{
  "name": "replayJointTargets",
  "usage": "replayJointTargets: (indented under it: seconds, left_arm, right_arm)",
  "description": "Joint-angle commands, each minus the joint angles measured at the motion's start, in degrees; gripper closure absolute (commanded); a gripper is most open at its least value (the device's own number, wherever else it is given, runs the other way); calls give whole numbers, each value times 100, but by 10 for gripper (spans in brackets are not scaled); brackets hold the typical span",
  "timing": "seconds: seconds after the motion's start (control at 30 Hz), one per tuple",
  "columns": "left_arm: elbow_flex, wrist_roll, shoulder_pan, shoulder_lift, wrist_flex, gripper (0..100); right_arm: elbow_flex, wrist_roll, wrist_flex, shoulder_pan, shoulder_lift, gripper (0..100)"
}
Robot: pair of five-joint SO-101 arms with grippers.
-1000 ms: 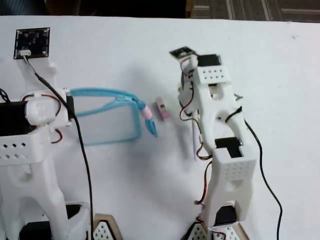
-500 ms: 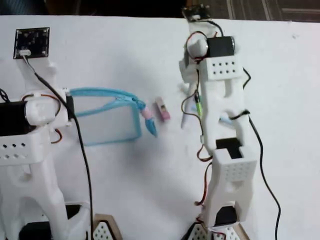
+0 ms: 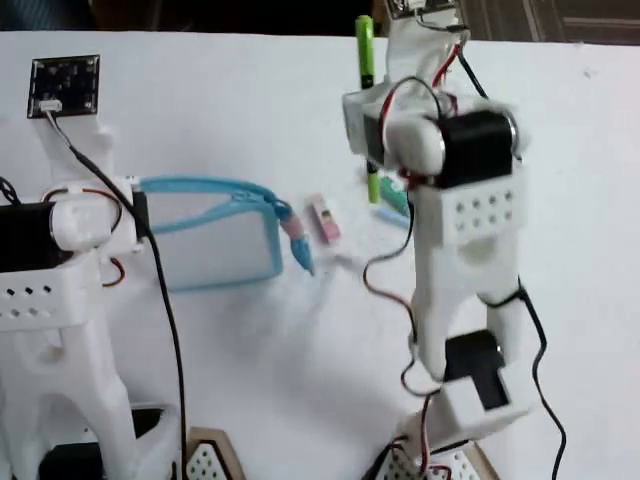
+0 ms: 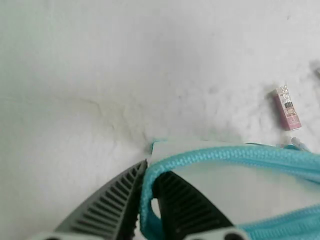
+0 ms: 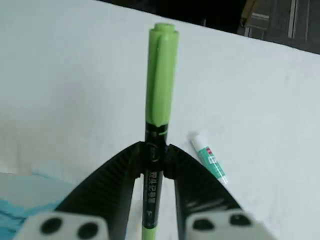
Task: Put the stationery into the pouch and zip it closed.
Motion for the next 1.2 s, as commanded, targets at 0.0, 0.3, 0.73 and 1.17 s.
replayJointTargets:
  seconds: [0.0,0.3,0.73,1.17]
  left_arm:
    - [-70,18,-48,84,9,977]
    - [-70,18,-48,84,9,977]
    - [-70,18,-48,84,9,977]
    - [-70,18,-48,92,9,977]
  right_arm:
    - [-185,-316,84,-295,-453,981]
    - [-185,-1582,-1051,-1288,-1068,981]
    - [378,-1943,-2325,-2378,-813,981]
    - [2954,-1952,-4171,-2211,-1640,981]
